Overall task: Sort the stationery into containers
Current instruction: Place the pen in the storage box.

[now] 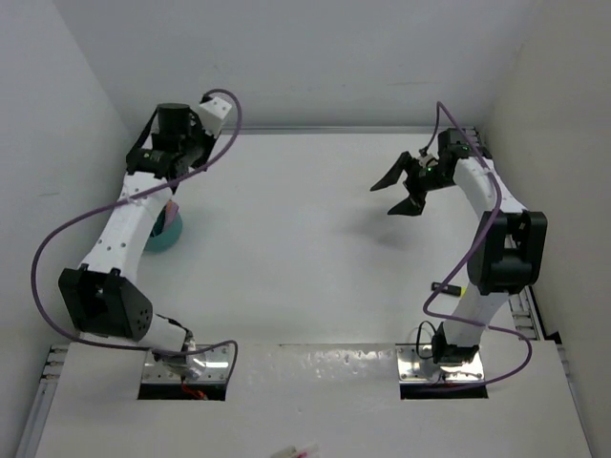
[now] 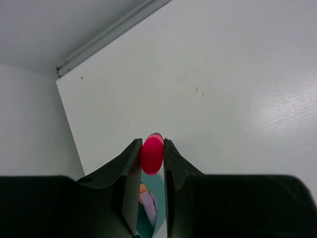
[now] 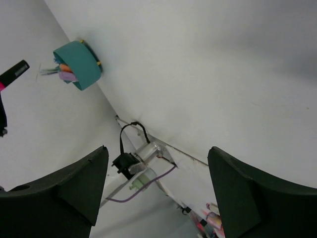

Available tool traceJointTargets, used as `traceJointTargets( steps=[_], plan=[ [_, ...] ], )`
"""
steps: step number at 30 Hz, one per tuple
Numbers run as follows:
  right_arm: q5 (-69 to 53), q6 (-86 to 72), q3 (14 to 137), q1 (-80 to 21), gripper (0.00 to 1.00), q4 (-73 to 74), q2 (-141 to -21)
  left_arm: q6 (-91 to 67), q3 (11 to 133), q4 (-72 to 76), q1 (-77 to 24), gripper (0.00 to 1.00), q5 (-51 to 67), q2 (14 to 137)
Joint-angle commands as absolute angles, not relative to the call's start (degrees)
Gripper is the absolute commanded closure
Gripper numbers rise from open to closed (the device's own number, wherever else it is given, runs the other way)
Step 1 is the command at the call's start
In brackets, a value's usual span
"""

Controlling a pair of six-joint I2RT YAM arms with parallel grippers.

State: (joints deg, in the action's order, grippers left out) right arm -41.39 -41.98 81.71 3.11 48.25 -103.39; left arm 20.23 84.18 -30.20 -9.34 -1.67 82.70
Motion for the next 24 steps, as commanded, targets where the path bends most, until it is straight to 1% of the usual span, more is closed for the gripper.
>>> traceJointTargets(
  steps=[1,7,12,16,24],
  plan=[
    [-44.8,-41.3,81.5,2.5,0.21,46.3,-100.8,17.5,90.2,-35.9,-3.0,1.00,7.4,84.8],
    [-46.1,-41.8,79.5,2.5,0.21,44.7,-100.9,24.8,93.7,-39.3,5.2,1.00,12.7,88.2],
    [-46.8,-41.7,78.8,2.5,0.21,44.0,-101.3,30.0,94.0,-40.0,8.8,1.00,10.5,90.9],
    [-47.2,-41.7,78.1,2.5,0.22,43.3,-101.6,33.1,95.8,-42.3,11.7,1.00,11.1,94.0],
    [-47.7,-41.7,77.5,2.5,0.22,42.8,-101.6,35.4,96.0,-43.2,14.0,1.00,9.9,96.9]
  ],
)
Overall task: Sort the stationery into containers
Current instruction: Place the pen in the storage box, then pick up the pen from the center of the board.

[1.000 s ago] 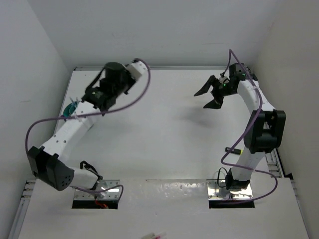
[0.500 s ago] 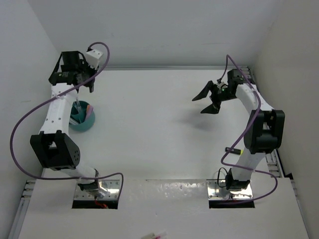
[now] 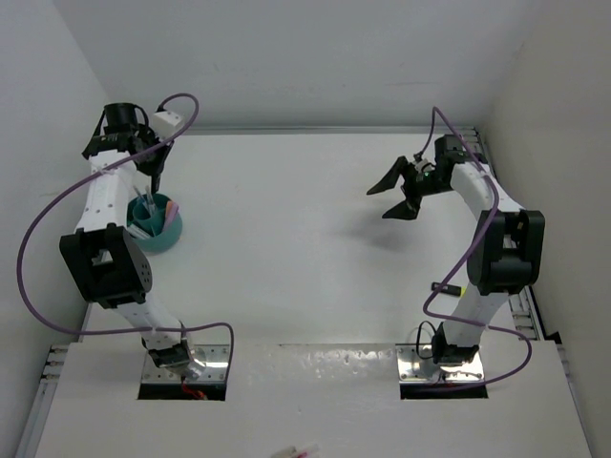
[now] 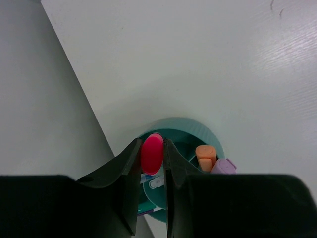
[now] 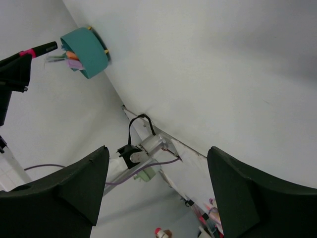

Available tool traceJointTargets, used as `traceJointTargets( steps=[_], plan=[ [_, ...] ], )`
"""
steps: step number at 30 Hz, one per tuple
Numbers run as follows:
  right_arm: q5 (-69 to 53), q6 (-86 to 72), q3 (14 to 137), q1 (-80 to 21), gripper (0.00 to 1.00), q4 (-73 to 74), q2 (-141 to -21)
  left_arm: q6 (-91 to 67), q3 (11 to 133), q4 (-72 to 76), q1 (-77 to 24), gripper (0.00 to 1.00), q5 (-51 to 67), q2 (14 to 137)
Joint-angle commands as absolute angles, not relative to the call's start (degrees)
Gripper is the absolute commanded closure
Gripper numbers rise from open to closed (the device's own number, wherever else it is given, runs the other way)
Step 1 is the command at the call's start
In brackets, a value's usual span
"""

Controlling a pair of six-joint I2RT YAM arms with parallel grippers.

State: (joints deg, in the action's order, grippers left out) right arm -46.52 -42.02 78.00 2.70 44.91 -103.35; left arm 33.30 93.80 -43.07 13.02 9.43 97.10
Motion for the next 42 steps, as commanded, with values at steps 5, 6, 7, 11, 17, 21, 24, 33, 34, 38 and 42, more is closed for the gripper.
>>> traceJointTargets(
  steps=[5,6,7,11,17,21,24,33,34,38,42],
  plan=[
    [-48.0,-42.1,76.9,2.5,0.22,42.1,-101.6,36.3,96.2,-43.7,14.9,0.99,9.7,98.2],
    [-48.1,-42.1,76.9,2.5,0.22,42.1,-101.5,36.5,96.2,-43.9,15.0,0.99,9.6,98.5],
    [-48.2,-42.1,76.9,2.5,0.22,42.0,-101.6,36.6,96.2,-44.2,15.2,0.98,9.6,98.8],
    [-48.3,-42.0,76.7,2.5,0.22,41.8,-101.6,36.8,96.2,-44.7,15.9,0.97,9.4,99.5],
    [-48.9,-41.7,76.6,2.5,0.22,41.5,-101.9,37.2,96.6,-45.0,16.4,0.86,9.0,100.1],
    [-49.1,-40.3,77.1,2.4,0.22,41.7,-101.7,37.3,98.3,-46.4,16.6,0.56,9.4,100.4],
    [-49.0,-36.0,77.8,2.4,0.23,43.1,-101.2,37.1,100.0,-47.4,16.7,0.41,11.2,100.3],
    [-31.0,-11.7,81.7,3.1,0.47,58.3,-98.0,34.7,108.1,-45.8,14.5,0.38,20.4,95.1],
    [-24.9,-9.6,80.6,3.4,0.49,58.6,-95.6,34.9,108.5,-45.5,13.7,0.38,20.4,94.2],
    [-10.4,4.3,72.5,4.8,0.55,58.6,-89.0,38.0,104.5,-44.7,5.3,0.38,18.8,88.0],
    [-0.4,12.6,64.4,4.9,0.54,58.3,-84.4,38.6,94.9,-42.6,-2.3,0.37,15.7,81.9]
  ],
)
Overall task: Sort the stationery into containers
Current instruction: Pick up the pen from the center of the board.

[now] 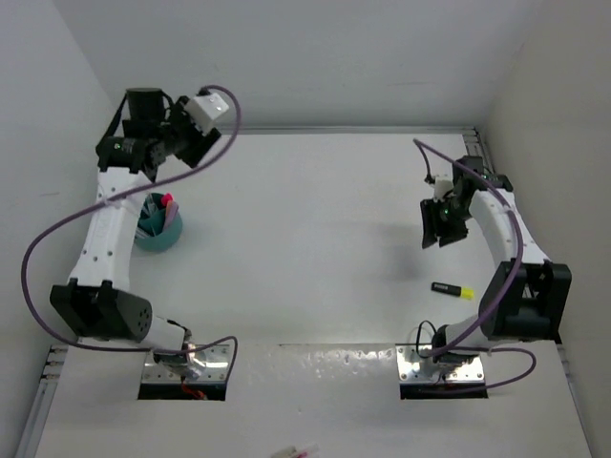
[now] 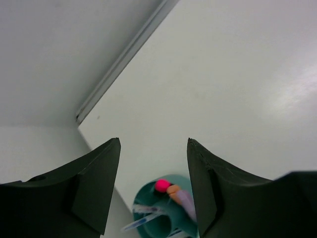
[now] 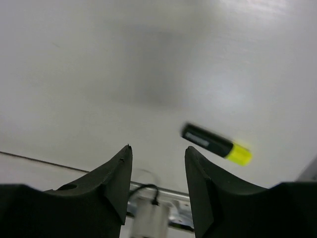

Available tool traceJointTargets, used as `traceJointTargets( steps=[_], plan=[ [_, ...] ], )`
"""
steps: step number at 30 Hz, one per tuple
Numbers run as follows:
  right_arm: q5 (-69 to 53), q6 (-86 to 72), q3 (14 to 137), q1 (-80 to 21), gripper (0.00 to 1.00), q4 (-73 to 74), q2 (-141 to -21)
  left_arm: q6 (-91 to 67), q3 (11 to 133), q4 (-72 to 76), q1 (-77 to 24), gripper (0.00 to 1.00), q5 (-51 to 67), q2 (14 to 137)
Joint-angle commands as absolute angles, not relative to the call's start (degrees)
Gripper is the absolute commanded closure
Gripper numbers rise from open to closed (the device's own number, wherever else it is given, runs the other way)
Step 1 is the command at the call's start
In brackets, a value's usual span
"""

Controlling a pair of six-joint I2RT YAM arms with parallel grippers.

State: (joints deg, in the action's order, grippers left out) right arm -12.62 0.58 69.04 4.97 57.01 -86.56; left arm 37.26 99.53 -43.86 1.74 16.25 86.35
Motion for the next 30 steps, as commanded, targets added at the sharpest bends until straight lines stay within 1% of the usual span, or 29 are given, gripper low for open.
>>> traceJointTargets(
  steps=[1,4,10,12,17,21,24,27,28,30],
  plan=[
    [1.9,14.1,62.4,4.9,0.53,57.6,-83.5,38.4,93.2,-42.0,-3.4,0.38,15.1,79.8],
    [5.1,19.8,54.4,4.6,0.51,54.8,-80.2,37.9,89.0,-41.4,-8.0,0.37,14.8,77.3],
    [7.9,26.3,48.0,4.6,0.44,49.9,-82.3,38.2,85.3,-44.2,-12.2,0.37,14.0,74.9],
    [8.3,28.3,46.0,4.8,0.42,46.7,-83.4,38.4,84.4,-44.8,-13.1,0.38,13.2,73.8],
    [8.4,31.5,43.9,5.3,0.32,42.8,-85.8,38.7,83.8,-45.6,-14.1,0.37,11.3,72.5],
    [8.8,35.1,42.1,6.7,0.29,39.9,-87.8,38.0,83.2,-45.0,-14.8,0.38,10.7,72.7],
    [9.1,37.0,41.2,7.7,0.30,38.2,-89.1,37.5,83.2,-44.8,-15.6,0.38,10.4,73.0],
    [9.7,38.1,40.6,8.7,0.39,36.8,-90.6,37.4,82.8,-44.4,-16.2,0.38,9.6,73.1],
    [9.7,38.8,40.3,9.0,0.44,36.5,-90.8,37.4,82.7,-44.0,-16.3,0.38,9.5,73.1],
    [10.1,39.2,39.6,9.3,0.49,35.5,-91.5,37.4,82.6,-44.0,-16.6,0.38,9.1,73.1]
  ],
)
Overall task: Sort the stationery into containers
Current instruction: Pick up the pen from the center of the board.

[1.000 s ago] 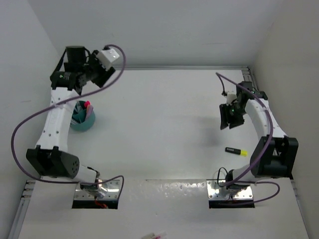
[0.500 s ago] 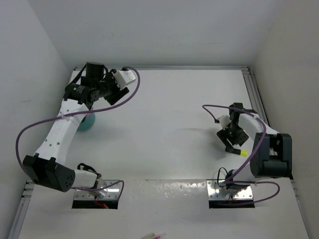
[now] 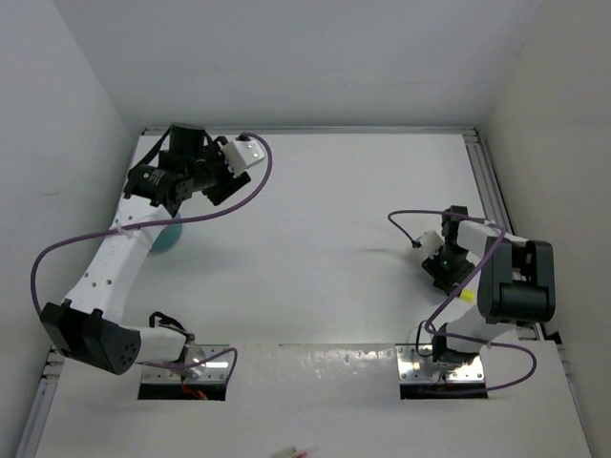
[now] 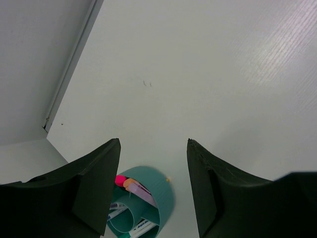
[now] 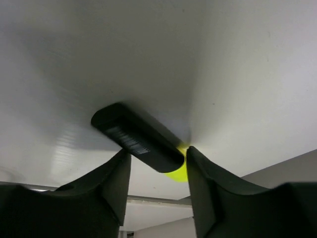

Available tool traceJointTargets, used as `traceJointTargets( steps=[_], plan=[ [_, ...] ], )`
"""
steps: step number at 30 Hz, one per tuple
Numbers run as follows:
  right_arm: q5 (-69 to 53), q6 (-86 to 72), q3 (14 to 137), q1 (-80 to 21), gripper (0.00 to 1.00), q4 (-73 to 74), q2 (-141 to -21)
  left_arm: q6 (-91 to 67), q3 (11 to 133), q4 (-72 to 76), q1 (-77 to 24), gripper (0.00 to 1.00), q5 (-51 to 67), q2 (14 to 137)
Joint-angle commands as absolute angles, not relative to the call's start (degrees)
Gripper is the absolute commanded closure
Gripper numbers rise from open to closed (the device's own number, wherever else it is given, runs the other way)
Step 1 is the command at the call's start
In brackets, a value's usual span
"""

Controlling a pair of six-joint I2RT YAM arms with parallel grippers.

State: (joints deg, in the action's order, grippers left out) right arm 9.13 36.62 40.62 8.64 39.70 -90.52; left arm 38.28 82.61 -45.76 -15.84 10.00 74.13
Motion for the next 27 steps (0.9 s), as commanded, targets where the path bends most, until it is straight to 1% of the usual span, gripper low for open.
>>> traceJointTargets(
  steps=[1,3,4,7,8,9,11,12,13,14,15,17,18,19,20,21,22,23,25,27],
  plan=[
    [10.2,39.2,39.5,9.1,0.55,35.2,-91.8,37.3,82.6,-43.7,-16.8,0.38,9.1,73.1],
    [10.1,38.9,39.6,9.0,0.64,34.9,-92.1,37.0,82.1,-43.3,-16.8,0.38,9.1,73.0],
    [10.1,38.2,40.4,8.4,0.74,35.3,-92.5,36.7,81.8,-42.5,-16.8,0.38,9.1,72.9],
    [9.1,34.2,44.1,5.5,0.91,37.3,-93.2,35.8,79.8,-40.0,-16.4,0.39,10.5,71.6],
    [8.5,32.4,45.7,4.4,1.00,39.5,-93.4,35.7,79.2,-39.3,-16.3,0.40,12.5,70.8],
    [5.7,27.6,49.9,2.0,1.00,41.2,-93.9,35.8,77.7,-38.2,-16.3,0.41,13.6,70.3],
    [0.3,21.7,55.6,0.5,1.00,47.1,-94.7,37.2,76.3,-37.5,-17.0,0.42,18.9,69.4],
    [-7.7,15.1,62.0,-3.2,1.00,50.6,-96.2,37.6,75.2,-37.0,-18.2,0.43,23.1,69.2],
    [-11.1,11.7,65.5,-4.5,1.00,52.5,-97.5,38.3,74.8,-37.0,-19.2,0.43,24.7,69.1],
    [-14.6,8.7,68.8,-5.9,1.00,53.9,-100.7,39.5,74.4,-37.2,-22.1,0.43,26.3,68.9],
    [-20.9,3.6,75.6,-8.4,1.00,55.3,-102.6,40.3,74.1,-37.4,-23.8,0.43,27.3,68.9],
    [-25.4,-1.9,82.0,-10.9,1.00,58.8,-106.9,42.9,72.3,-37.3,-29.4,0.44,28.5,68.5],
    [-29.7,-5.1,88.1,-13.1,1.00,61.5,-112.0,44.0,70.6,-37.2,-31.4,0.44,28.1,67.9],
    [-31.5,-6.3,90.8,-14.1,1.00,62.7,-114.5,45.2,69.7,-37.2,-33.4,0.44,27.7,67.7],
    [-33.0,-7.5,92.8,-15.1,1.00,63.4,-116.7,47.9,68.7,-37.3,-38.1,0.44,27.0,67.3],
    [-36.0,-10.3,95.3,-16.7,1.00,63.9,-120.2,49.2,67.9,-37.4,-40.7,0.44,26.0,67.1],
    [-37.2,-11.8,96.0,-17.4,1.00,64.4,-121.7,50.8,66.9,-37.5,-43.2,0.45,23.5,66.6],
    [-37.9,-14.6,96.2,-18.7,1.00,64.4,-122.8,54.0,64.7,-37.4,-47.9,0.45,22.2,66.4],
    [-40.4,-17.6,95.2,-19.8,1.00,63.8,-124.9,57.5,62.0,-36.0,-54.1,0.45,17.2,65.1],
    [-40.3,-21.2,91.9,-21.4,1.00,61.6,-124.3,58.9,56.0,-29.8,-57.1,0.46,11.9,62.3]
  ],
)
